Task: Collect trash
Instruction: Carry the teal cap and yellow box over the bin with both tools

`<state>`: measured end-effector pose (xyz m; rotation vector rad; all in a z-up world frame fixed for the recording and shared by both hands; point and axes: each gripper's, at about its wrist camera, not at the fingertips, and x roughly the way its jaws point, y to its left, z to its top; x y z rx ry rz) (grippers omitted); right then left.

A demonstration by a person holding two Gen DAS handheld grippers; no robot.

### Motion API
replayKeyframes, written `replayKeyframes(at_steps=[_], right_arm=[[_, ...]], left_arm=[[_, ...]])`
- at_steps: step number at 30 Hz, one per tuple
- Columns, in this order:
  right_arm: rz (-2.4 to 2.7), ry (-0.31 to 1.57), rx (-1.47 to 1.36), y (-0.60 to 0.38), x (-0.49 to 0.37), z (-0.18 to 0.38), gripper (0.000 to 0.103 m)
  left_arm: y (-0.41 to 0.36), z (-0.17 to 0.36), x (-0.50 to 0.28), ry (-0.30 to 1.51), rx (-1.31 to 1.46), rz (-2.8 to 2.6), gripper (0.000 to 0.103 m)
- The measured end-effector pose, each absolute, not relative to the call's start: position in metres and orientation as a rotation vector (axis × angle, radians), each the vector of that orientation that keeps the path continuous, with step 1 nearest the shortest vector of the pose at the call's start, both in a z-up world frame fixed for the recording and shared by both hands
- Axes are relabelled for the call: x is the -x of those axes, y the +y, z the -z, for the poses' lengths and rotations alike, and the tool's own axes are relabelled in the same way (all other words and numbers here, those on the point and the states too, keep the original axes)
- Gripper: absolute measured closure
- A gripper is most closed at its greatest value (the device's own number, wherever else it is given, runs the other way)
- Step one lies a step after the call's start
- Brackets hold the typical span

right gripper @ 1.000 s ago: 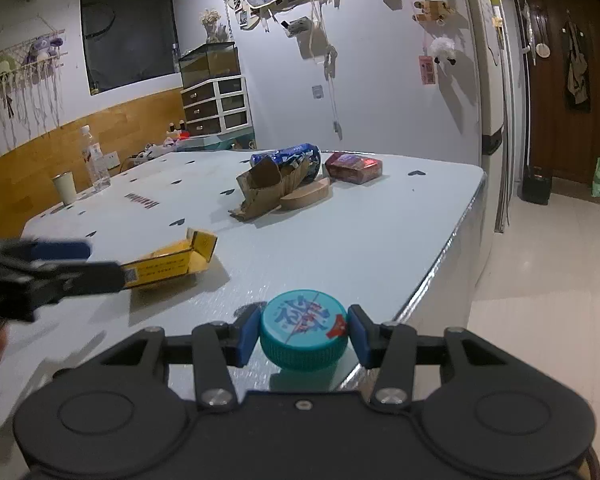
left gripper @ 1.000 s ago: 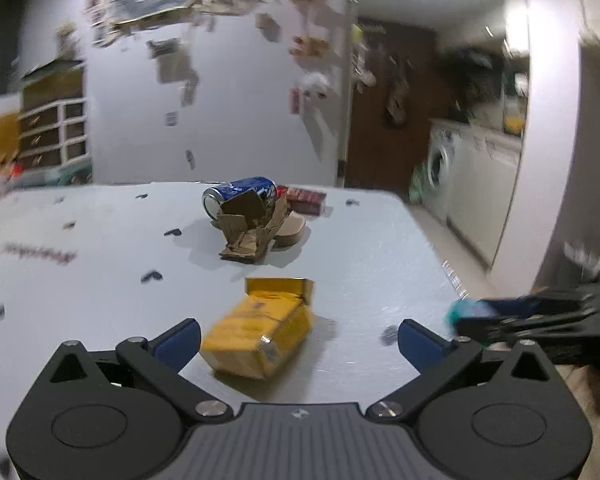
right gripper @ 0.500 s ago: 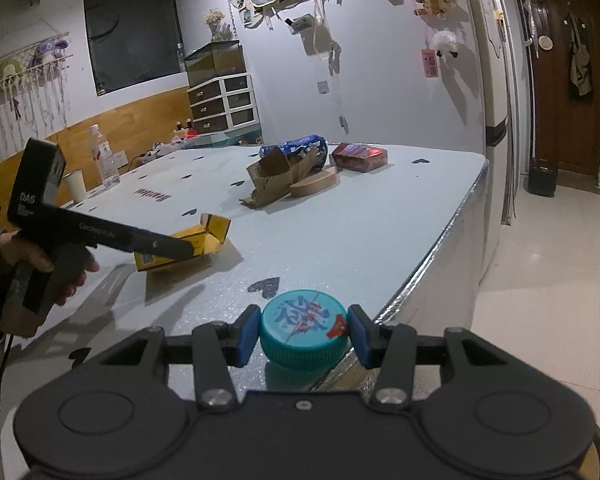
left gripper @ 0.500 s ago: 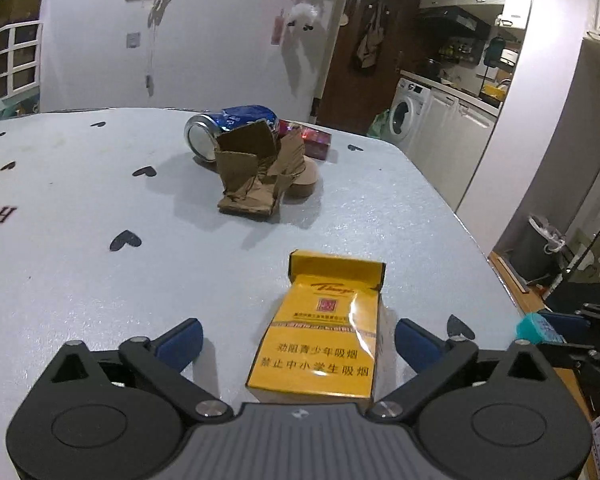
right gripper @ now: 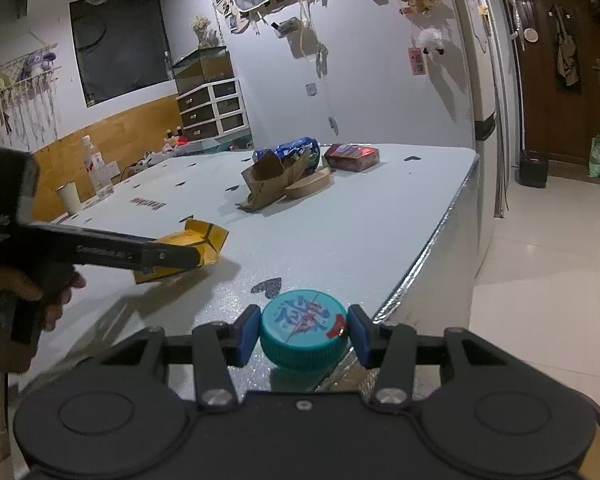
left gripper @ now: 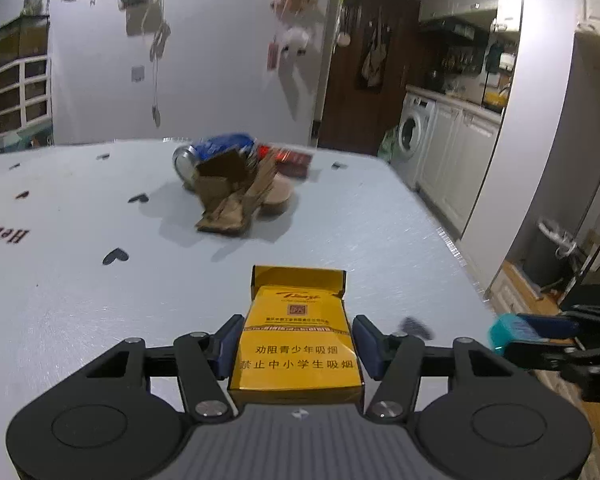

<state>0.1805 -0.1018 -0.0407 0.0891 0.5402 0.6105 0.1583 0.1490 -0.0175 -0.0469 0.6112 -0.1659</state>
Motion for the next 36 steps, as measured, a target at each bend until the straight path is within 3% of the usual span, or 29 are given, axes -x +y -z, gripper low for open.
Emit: replayKeyframes(at_steps=[12,36], right_arm=[[-0.520,0.490,-0.119,-0.144,-0.148,0.022,0.055],[-0.261,0.498,-0.163,-0.272,-0.098,0.032,0.055]], left_arm=[[0.079,-0.014,-0.105,0.488,0.028,0.182,0.045],[-0.073,0.009,-0.082,0.474,0.021,0.335,0.045]])
